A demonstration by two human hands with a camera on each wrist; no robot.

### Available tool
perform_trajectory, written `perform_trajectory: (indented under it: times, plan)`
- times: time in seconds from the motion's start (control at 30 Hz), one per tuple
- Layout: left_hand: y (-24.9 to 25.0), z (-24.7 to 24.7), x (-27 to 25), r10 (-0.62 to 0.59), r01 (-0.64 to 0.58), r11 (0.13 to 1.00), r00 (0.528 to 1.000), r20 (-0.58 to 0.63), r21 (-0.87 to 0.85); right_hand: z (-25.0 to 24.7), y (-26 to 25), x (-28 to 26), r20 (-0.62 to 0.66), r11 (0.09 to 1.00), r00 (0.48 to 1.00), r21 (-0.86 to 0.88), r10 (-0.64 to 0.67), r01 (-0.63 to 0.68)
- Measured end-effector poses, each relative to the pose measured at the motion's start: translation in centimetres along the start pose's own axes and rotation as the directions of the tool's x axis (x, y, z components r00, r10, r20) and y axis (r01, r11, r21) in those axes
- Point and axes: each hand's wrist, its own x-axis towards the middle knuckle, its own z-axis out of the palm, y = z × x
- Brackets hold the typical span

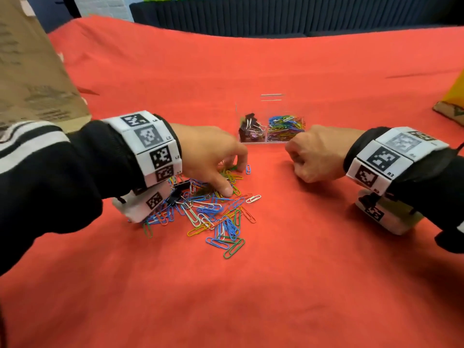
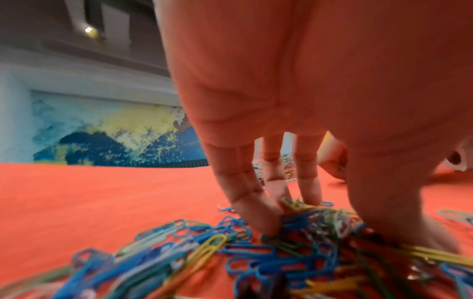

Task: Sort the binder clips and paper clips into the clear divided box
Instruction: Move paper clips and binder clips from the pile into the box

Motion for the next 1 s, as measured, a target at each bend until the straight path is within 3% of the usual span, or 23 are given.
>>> perform_trajectory:
  times: [0.47,0.7,0.8,1.0]
  plan:
    - [-1.4,-2.2,-0.7,-0.052,-0.017,0.941,0.98,-0.194,-0.338,-0.1,-0.2,-0.3,0.008,1.0,1.0,-0.029,-0.005,0.005]
    - [-1.5,-4.0,-0.4,-0.071,-0.05,0.905,0.961,-0.266,-0.423,0.0,-0.2,-0.4,0.003,1.0,1.0,-0.012,-0.005,0.005]
    - [-1.2,-5.4,0.6,-0.066,-0.092,0.912,0.929,-0.365,-0.4,0.0,-0.2,-0.4,-0.002,1.0,1.0,-0.01,-0.007,0.007]
    - [-0.2,-9.1,5.7,-0.111,-0.119,0.937,0.789,-0.604,-0.328,0.3,-0.2,-0.4,-0.003,0.999,1.0,0.037,0.01,-0.01]
